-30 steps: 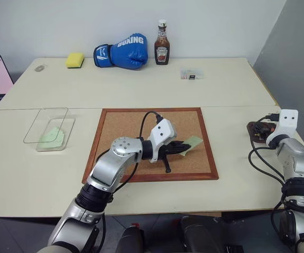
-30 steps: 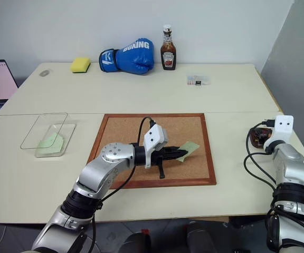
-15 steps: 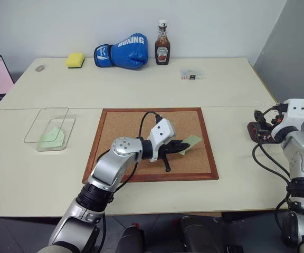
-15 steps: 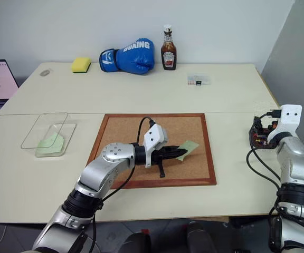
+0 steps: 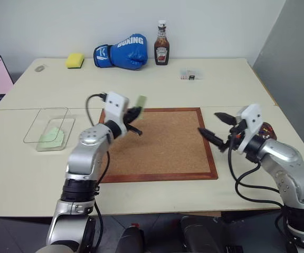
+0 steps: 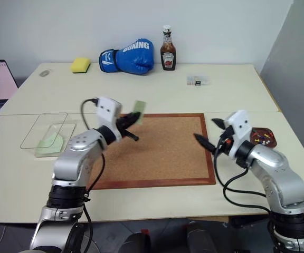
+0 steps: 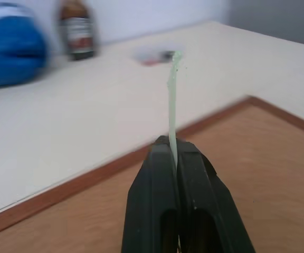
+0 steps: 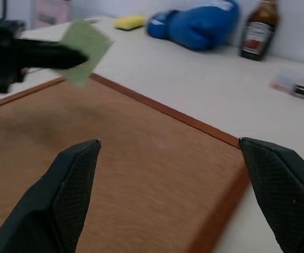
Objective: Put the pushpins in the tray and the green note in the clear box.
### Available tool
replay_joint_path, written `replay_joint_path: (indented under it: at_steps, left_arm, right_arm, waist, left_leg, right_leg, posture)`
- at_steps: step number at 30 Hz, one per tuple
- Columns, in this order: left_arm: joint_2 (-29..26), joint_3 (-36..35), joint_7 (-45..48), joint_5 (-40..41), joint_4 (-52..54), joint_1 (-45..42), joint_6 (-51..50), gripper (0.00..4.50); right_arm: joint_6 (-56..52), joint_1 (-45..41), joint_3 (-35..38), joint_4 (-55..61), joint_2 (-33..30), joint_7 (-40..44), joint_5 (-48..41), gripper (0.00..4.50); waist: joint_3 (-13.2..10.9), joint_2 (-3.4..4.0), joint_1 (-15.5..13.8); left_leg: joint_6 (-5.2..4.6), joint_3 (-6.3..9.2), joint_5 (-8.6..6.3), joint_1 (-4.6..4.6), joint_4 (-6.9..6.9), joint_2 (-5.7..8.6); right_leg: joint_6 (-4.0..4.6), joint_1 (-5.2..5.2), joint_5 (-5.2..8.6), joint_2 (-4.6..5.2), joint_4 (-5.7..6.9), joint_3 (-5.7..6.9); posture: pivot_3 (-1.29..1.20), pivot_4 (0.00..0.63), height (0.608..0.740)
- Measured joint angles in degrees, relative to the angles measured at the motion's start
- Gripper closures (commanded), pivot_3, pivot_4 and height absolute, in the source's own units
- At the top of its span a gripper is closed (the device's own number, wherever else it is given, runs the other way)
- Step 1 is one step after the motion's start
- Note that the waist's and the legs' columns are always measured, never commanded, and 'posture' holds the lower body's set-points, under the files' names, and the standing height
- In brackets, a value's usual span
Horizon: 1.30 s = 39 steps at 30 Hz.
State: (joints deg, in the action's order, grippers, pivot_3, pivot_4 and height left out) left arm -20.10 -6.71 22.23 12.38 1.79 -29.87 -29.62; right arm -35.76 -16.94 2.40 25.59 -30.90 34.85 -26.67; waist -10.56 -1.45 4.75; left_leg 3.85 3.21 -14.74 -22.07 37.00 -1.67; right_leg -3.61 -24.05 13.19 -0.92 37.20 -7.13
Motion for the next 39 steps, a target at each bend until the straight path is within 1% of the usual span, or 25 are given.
replay_joint_path:
  at_steps: [3, 4, 7, 9, 10, 13, 18, 20, 21, 26, 34, 37, 39]
  left_arm:
    - [0.15, -7.19, -9.36, -1.38, 0.06, 1.81, -0.49, 4.5]
    - [0.01, -9.14, -11.54, -1.76, 0.06, 2.01, -0.63, 4.5]
    - [-1.69, -14.63, -17.72, -2.57, -0.94, 1.73, -0.61, 4.5]
    - [-2.78, -18.04, -20.94, -2.75, -2.84, -0.13, -0.56, 4.5]
    - [-3.25, -19.13, -21.82, -2.62, -3.0, -0.62, -0.37, 4.5]
    - [-5.84, -22.61, -22.5, -1.04, -8.65, -3.44, -0.11, 4.5]
    - [-5.88, -24.74, -23.18, 1.52, -17.53, -5.34, 0.17, 4.5]
    - [-5.31, -25.84, -24.51, 2.61, -19.42, -6.03, 0.01, 4.1]
    - [-5.05, -26.19, -24.99, 3.17, -19.7, -6.33, -0.14, 4.03]
    - [-4.89, -26.35, -25.55, 4.62, -19.74, -6.85, -0.15, 3.13]
    - [-5.47, -26.06, -25.83, 5.12, -19.68, -6.83, -0.31, 1.55]
    - [-5.51, -24.48, -25.27, 4.78, -18.77, -6.34, -0.3, 0.98]
    - [-5.59, -20.92, -22.85, 4.14, -13.89, -3.11, -0.25, 0.6]
  right_arm:
    - [-0.3, -0.55, -4.16, 1.7, 0.22, 2.86, -1.71, 0.06]
    - [-0.68, -0.88, -4.63, 2.11, 0.46, 3.43, -2.39, 0.06]
    - [-2.86, -5.8, -4.83, 2.58, 3.25, 3.25, -5.83, 0.06]
    - [-3.8, -8.06, -4.81, 3.8, 4.69, 2.65, -7.78, 0.06]
    - [-4.1, -8.49, -4.82, 4.19, 4.81, 2.55, -8.47, 0.06]
    - [-4.61, -9.57, -6.28, 4.15, 7.17, 1.92, -8.63, 0.06]
    - [-3.63, -9.67, -8.35, 2.77, 8.95, 1.64, -7.76, 0.06]
    - [-3.05, -9.66, -8.35, 2.53, 9.31, 1.26, -7.27, 0.0]
    - [-2.68, -9.66, -8.35, 2.27, 9.59, 1.14, -7.07, 0.0]
    - [-2.01, -8.88, -8.85, 2.14, 10.25, -0.02, -5.88, 0.0]
    - [-2.07, -8.31, -9.13, 2.15, 11.07, -1.69, -5.41, 0.0]
    - [-2.11, -7.51, -9.07, 2.16, 11.04, -2.6, -5.3, 0.0]
    - [-2.11, -5.93, -8.84, 2.25, 11.05, -4.69, -3.66, 0.0]
  waist:
    - [-0.03, -0.06, -0.08]
    - [-0.03, -0.06, -0.14]
    - [-0.05, -0.09, -0.14]
    - [-0.04, -0.11, -0.13]
    - [-0.02, -0.13, -0.27]
    - [-0.01, -0.15, -0.53]
    - [-0.01, -0.16, -0.79]
    - [0.0, -0.17, -1.01]
    - [0.0, -0.17, -1.12]
    - [0.0, -0.17, -1.24]
    - [0.0, -0.18, -1.34]
    - [0.0, -0.18, -1.4]
    - [0.01, -0.18, -1.39]
  left_leg:
    - [0.0, 0.02, 0.0, -0.07, -0.01, 0.0]
    - [0.0, 0.08, 0.0, -0.09, -0.01, 0.0]
    - [0.0, 0.15, 0.0, -0.1, 0.02, 0.0]
    - [0.01, 0.24, 0.01, -0.1, 0.03, 0.0]
    - [0.01, 0.27, 0.0, -0.1, 0.02, 0.0]
    - [0.01, 0.27, 0.01, -0.1, 0.01, 0.0]
    - [0.01, 0.28, 0.01, -0.23, 0.01, 0.0]
    - [0.01, 0.35, 0.01, -0.31, 0.02, -0.01]
    - [0.02, 0.39, 0.01, -0.33, 0.02, -0.01]
    - [0.02, 0.41, 0.01, -0.33, 0.01, -0.01]
    - [0.03, 0.43, 0.01, -0.34, 0.03, -0.01]
    - [0.03, 0.44, 0.01, -0.35, 0.02, -0.01]
    - [0.04, 0.43, 0.01, -0.37, 0.0, 0.0]
  right_leg:
    - [-0.01, -0.04, -0.01, 0.01, -0.05, 0.02]
    - [-0.01, -0.03, -0.01, 0.02, -0.05, 0.08]
    - [0.0, -0.03, -0.02, 0.01, 0.01, 0.15]
    - [0.0, -0.02, -0.02, 0.01, 0.02, 0.24]
    - [0.0, 0.01, -0.02, 0.01, 0.0, 0.27]
    - [0.01, 0.0, -0.01, 0.01, -0.02, 0.28]
    - [0.01, -0.06, -0.02, 0.04, -0.05, 0.3]
    - [0.02, -0.1, -0.02, 0.03, -0.05, 0.37]
    - [0.02, -0.11, -0.02, 0.03, -0.06, 0.41]
    - [0.03, -0.11, -0.03, 0.04, -0.05, 0.43]
    - [0.03, -0.1, -0.03, 0.04, -0.03, 0.45]
    - [0.03, -0.1, -0.03, 0.04, -0.06, 0.45]
    - [0.04, -0.11, -0.03, 0.07, -0.08, 0.44]
  posture:
    - [0.0, 0.15, 0.74]
    - [0.0, 0.15, 0.74]
    - [0.0, 0.15, 0.74]
    - [0.0, 0.15, 0.74]
    - [0.0, 0.15, 0.74]
    - [0.0, 0.15, 0.74]
    - [0.0, 0.15, 0.74]
    - [0.0, 0.15, 0.74]
    - [0.0, 0.15, 0.74]
    - [0.0, 0.15, 0.74]
    - [0.0, 0.15, 0.74]
    - [0.0, 0.15, 0.74]
    - [0.0, 0.15, 0.74]
